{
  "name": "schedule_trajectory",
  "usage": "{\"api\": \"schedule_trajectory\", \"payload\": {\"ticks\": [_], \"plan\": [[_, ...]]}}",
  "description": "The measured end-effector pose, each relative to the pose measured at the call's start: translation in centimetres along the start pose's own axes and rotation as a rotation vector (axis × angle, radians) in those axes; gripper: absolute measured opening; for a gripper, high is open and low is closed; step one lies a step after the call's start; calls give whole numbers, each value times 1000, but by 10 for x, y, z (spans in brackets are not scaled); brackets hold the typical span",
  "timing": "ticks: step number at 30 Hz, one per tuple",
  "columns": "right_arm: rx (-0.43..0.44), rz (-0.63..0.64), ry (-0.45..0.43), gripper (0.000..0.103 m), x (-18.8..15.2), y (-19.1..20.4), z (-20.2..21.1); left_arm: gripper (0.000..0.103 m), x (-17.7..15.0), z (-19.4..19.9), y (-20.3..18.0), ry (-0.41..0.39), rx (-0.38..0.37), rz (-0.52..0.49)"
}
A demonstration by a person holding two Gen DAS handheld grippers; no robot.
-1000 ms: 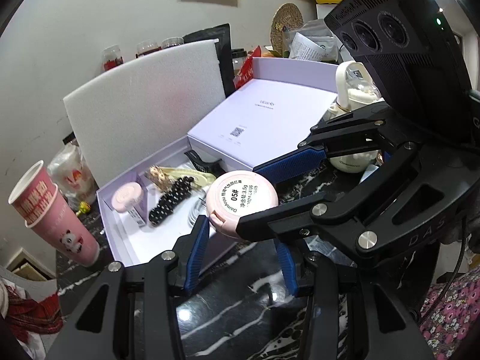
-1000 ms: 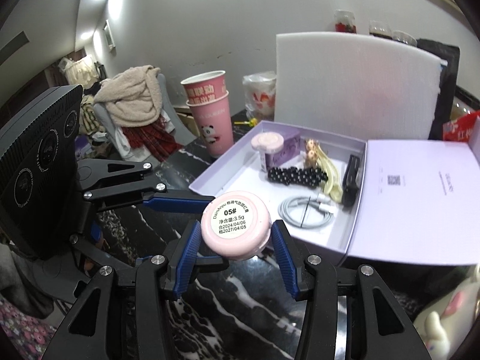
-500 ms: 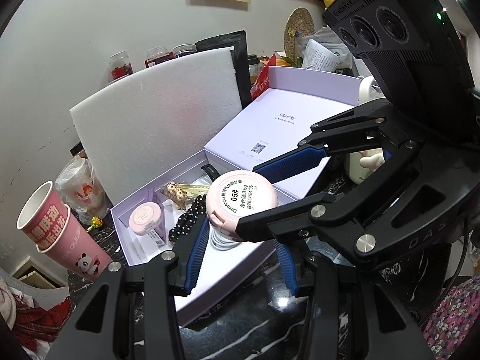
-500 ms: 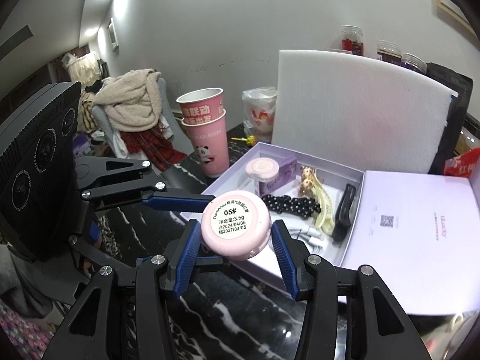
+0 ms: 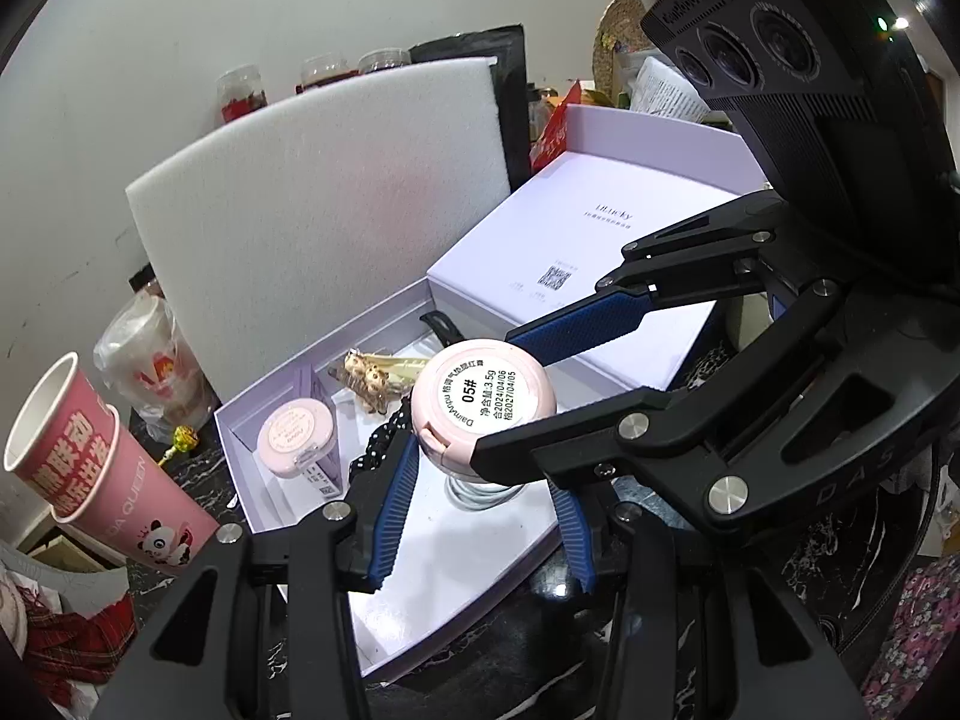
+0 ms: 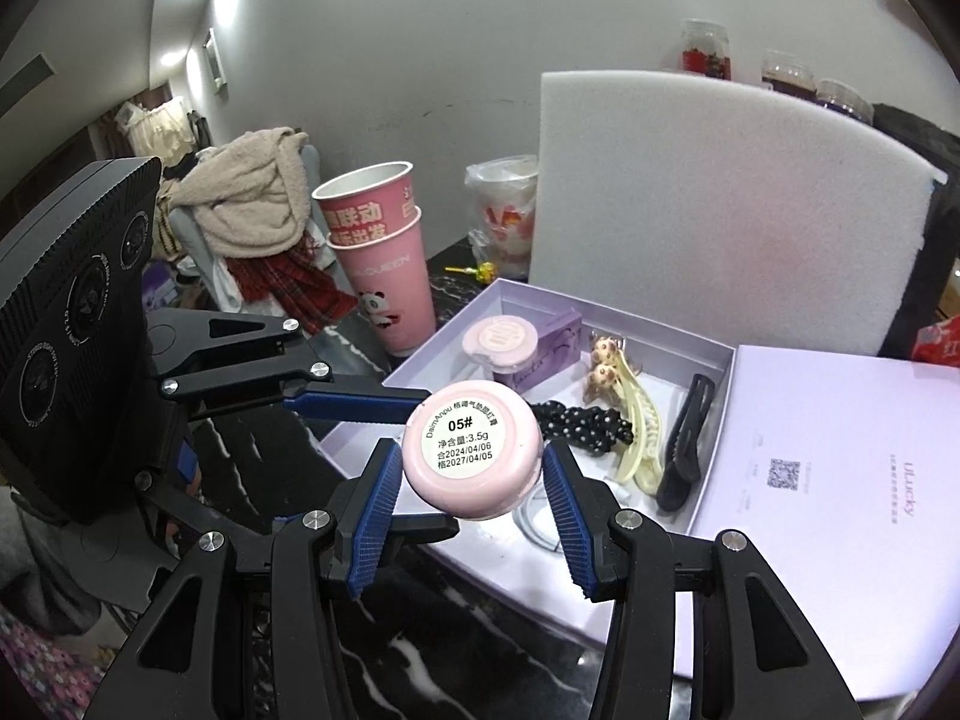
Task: Organize rigid objects
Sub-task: 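Lift and carry the pink compact with the right tool into the gift box, then lower the pink compact beside the scrunchie and open the right tool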
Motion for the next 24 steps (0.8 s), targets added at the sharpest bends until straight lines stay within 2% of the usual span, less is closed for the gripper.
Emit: {"api": "schedule_trajectory", "payload": {"ticks": [24], "plan": [[24, -31, 105, 48, -1, -14, -67, 43, -32, -40, 28, 99, -45, 81]]}}
Point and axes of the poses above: each gripper's, at about its wrist camera, not at the fingertips, and z roughly against the way its jaws point, y to its left, x to its top, the point moved 2 cm from there along -z, roughly the way its jaws point, and after that the axes turned 12 degrees about -z, right-handed, at the moved point
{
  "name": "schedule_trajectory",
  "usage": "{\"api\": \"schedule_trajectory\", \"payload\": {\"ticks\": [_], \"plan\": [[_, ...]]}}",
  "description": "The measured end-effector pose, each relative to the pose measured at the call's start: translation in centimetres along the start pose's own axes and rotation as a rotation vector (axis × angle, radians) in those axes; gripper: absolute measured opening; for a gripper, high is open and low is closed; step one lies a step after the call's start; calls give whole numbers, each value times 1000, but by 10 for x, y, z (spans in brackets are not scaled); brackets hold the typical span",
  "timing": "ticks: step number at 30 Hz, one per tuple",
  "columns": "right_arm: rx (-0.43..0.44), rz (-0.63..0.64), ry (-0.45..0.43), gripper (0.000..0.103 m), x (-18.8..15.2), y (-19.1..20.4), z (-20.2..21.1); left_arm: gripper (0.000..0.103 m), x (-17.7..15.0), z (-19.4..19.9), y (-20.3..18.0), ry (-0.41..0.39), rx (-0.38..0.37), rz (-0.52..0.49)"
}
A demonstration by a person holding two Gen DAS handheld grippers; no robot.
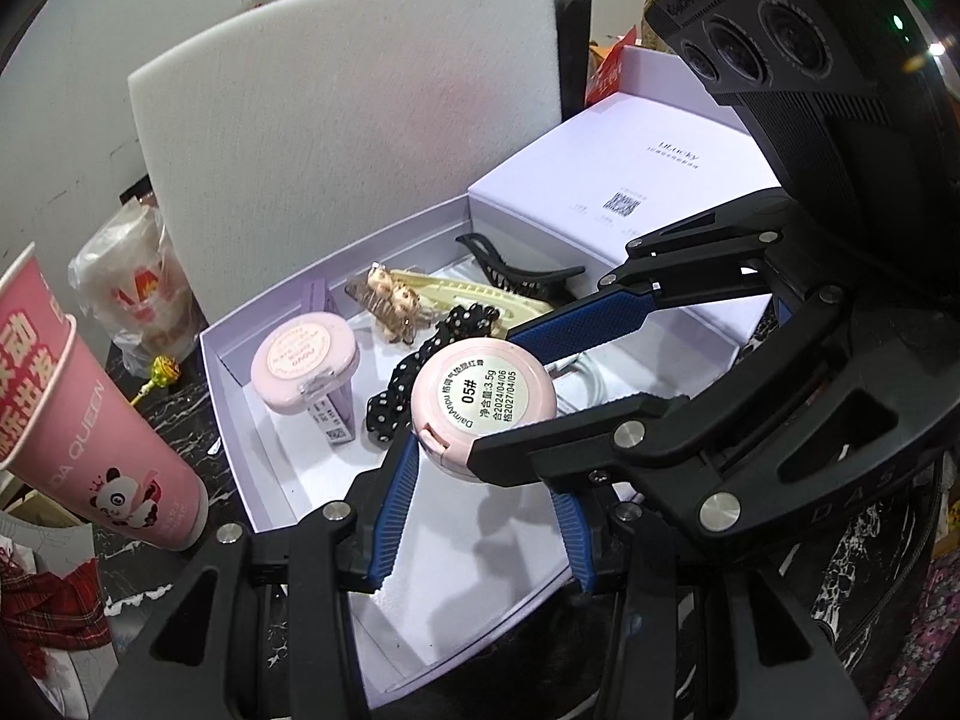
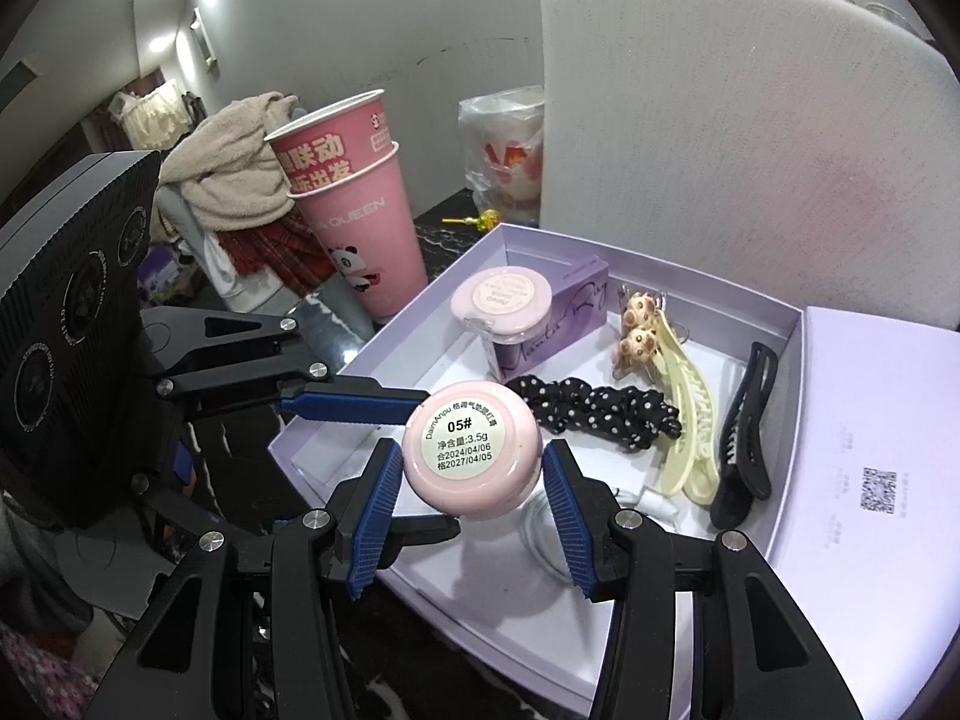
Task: Organize rigid objects
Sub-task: 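Lower the pink compact beside the scrunchie and open the right tool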
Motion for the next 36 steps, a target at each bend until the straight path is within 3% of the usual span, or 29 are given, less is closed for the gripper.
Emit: {"api": "schedule_trajectory", "payload": {"ticks": [26, 36], "plan": [[9, -38, 85, 48, 2, -5, -40, 43, -18, -27, 22, 100, -51, 75], [2, -86, 94, 48, 3, -10, -44, 43, -14, -32, 22, 117, -33, 67]]}}
Point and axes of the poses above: each gripper's, at about its wrist camera, not at the fingertips, and z roughly against the way its jaws point, y to its left, x to its top, the point moved 2 cm from there along -z, roughly the way its jaws point, and after that the axes turned 12 degrees about -z, right-handed, at the moved point
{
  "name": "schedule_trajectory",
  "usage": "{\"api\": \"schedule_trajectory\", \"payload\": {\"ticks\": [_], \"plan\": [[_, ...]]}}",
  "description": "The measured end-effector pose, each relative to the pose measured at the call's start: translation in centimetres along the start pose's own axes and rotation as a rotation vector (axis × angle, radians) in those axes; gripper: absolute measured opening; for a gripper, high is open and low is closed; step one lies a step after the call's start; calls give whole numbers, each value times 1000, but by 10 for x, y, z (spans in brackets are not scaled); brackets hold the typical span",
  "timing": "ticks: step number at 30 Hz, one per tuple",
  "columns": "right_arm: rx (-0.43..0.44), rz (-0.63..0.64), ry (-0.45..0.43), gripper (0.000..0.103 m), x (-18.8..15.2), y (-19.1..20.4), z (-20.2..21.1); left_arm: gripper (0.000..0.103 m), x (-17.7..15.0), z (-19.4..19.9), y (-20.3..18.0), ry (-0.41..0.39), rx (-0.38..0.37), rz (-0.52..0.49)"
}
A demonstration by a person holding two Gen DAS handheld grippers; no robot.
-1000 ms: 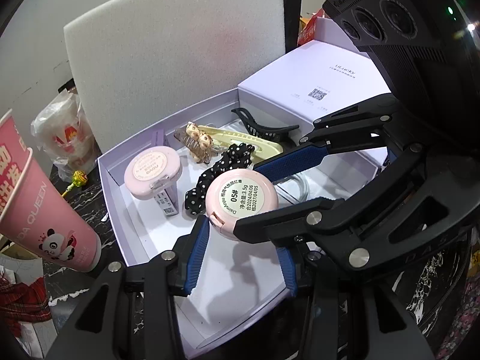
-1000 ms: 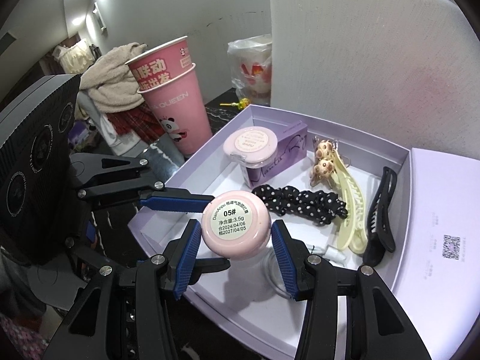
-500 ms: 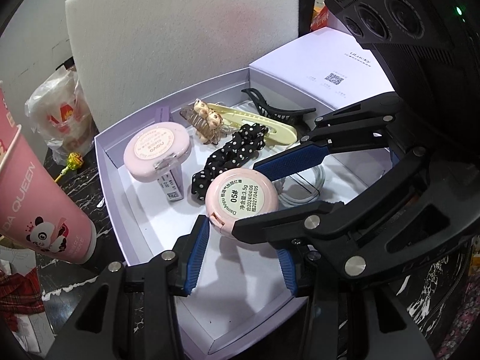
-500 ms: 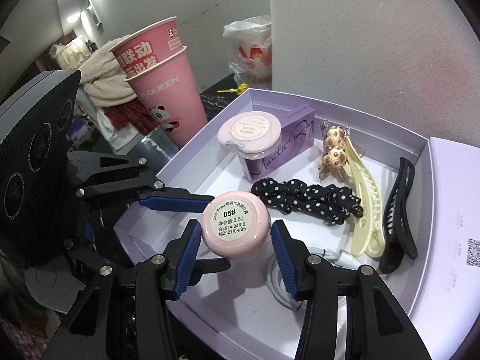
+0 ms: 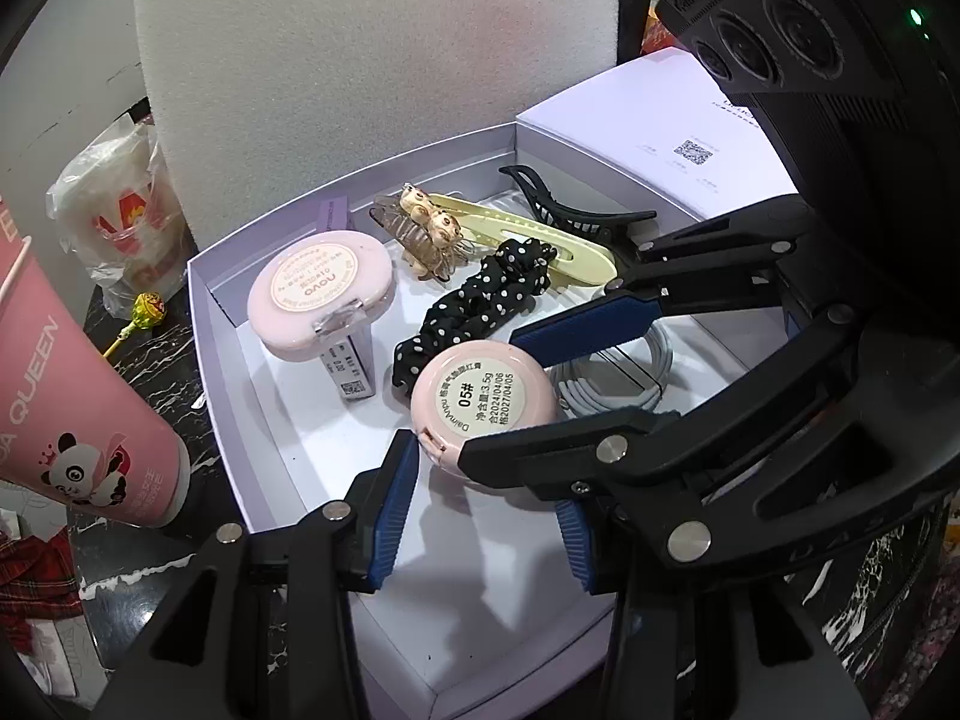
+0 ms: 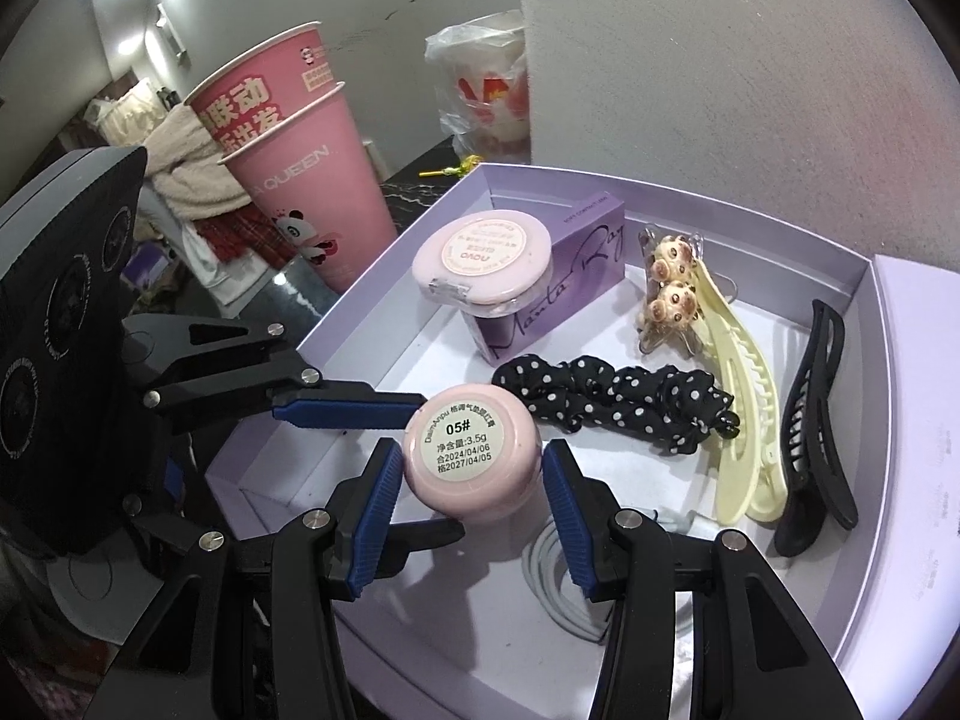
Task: Organize rigid objects
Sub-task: 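Lower the pink compact beside the scrunchie and open the right tool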
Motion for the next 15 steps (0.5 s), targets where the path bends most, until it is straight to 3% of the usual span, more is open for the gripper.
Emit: {"api": "schedule_trajectory", "payload": {"ticks": [15], "plan": [[23, -29, -16, 49, 1, 1, 11, 43, 10, 5, -8, -5, 55, -20]]}}
Point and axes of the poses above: each gripper's, at about its wrist camera, not at the fingertips, and z roughly against the way its jaws point, y to its left, x to its top, the point moved 2 cm from there along -z, roughly the way its jaws point, and after that the axes turned 12 degrees about -z, right-handed, at the moved point
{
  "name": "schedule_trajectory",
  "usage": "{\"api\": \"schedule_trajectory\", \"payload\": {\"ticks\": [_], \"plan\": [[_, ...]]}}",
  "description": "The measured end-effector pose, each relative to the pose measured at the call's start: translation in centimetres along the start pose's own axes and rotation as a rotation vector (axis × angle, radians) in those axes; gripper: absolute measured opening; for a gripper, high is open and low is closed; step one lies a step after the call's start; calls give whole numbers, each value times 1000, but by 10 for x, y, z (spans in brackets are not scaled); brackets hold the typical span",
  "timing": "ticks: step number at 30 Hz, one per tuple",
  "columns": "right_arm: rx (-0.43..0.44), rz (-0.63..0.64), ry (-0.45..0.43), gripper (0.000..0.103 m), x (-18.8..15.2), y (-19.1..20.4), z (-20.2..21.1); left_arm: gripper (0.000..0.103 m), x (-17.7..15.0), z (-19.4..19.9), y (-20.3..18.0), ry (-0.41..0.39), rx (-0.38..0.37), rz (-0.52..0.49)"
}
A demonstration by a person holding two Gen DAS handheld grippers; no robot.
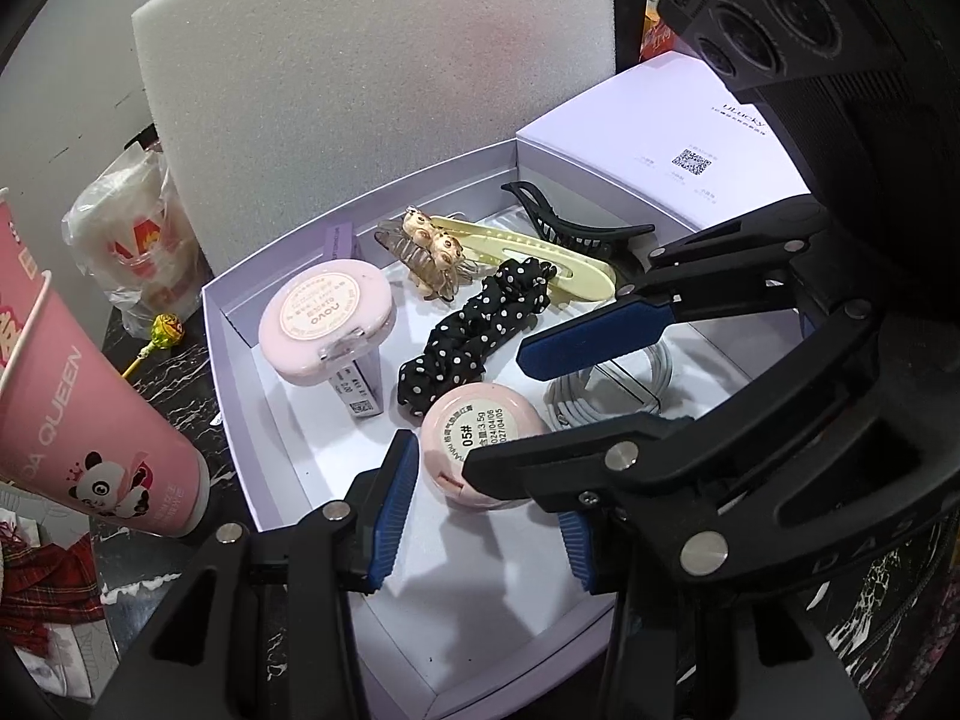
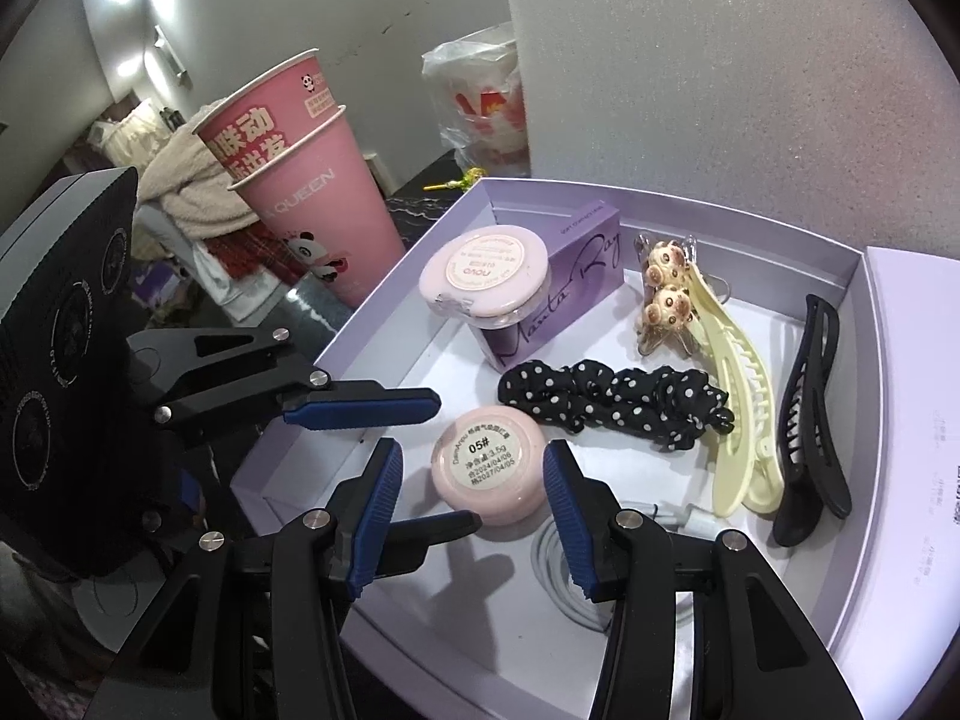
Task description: Organize rigid objects
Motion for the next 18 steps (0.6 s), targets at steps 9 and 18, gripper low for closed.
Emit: {"api": "schedule_trajectory", "payload": {"ticks": [9, 18], "plan": [[-39, -18, -23, 54, -2, -5, 12, 43, 0, 6, 0, 22, 53, 12], [-152, -37, -49, 68, -1, -9, 32, 43, 0, 17, -6, 34, 90, 39]]}}
Point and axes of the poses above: each gripper's, at about its wrist camera, not at the fingertips, and z roughly against the way its jaws point, y to its left, x to its top, the point moved 2 cm from there along -z, roughly the way its jaws point, and after that the axes turned 12 degrees about -z, right-handed, at the moved point
